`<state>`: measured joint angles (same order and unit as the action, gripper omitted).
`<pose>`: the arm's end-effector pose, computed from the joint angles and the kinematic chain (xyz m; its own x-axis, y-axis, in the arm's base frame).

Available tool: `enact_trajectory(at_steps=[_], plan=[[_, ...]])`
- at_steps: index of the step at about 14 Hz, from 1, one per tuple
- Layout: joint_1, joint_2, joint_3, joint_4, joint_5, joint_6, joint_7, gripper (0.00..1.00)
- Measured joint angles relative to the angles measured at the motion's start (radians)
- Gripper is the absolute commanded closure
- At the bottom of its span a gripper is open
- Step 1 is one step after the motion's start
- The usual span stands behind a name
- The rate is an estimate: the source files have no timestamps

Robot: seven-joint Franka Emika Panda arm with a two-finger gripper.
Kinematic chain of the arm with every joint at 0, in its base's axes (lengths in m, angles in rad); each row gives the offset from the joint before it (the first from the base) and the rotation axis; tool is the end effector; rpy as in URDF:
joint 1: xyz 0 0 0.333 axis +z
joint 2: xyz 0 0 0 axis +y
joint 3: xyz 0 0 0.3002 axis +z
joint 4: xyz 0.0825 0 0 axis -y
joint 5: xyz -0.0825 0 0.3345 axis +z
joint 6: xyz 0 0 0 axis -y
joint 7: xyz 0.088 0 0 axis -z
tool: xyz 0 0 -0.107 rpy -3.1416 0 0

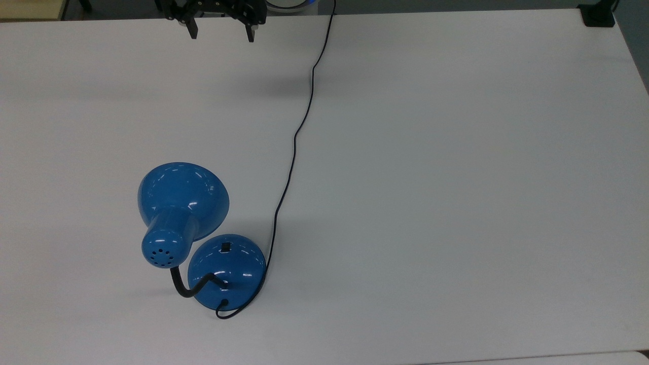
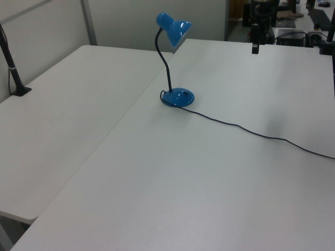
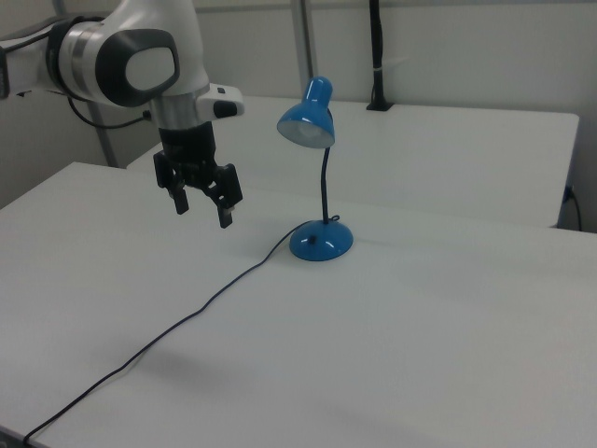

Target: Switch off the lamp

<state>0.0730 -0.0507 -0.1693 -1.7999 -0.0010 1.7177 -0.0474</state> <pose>0.4933 -0.0495 0.5487 0.9983 -0.0482 -0.0318 -0.0485 -0.9988 -0.0091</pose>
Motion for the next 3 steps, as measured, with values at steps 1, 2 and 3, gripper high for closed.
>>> enact_trajectory(at_steps=[1,2,3], plan=[[-0.002,0.0,0.0,0.001,-0.004,-0.007,0.0,0.0],[-0.004,0.0,0.0,0.002,-0.005,-0.014,0.001,0.0],[-0.006,0.0,0.0,0.002,-0.005,-0.017,0.001,0.0]])
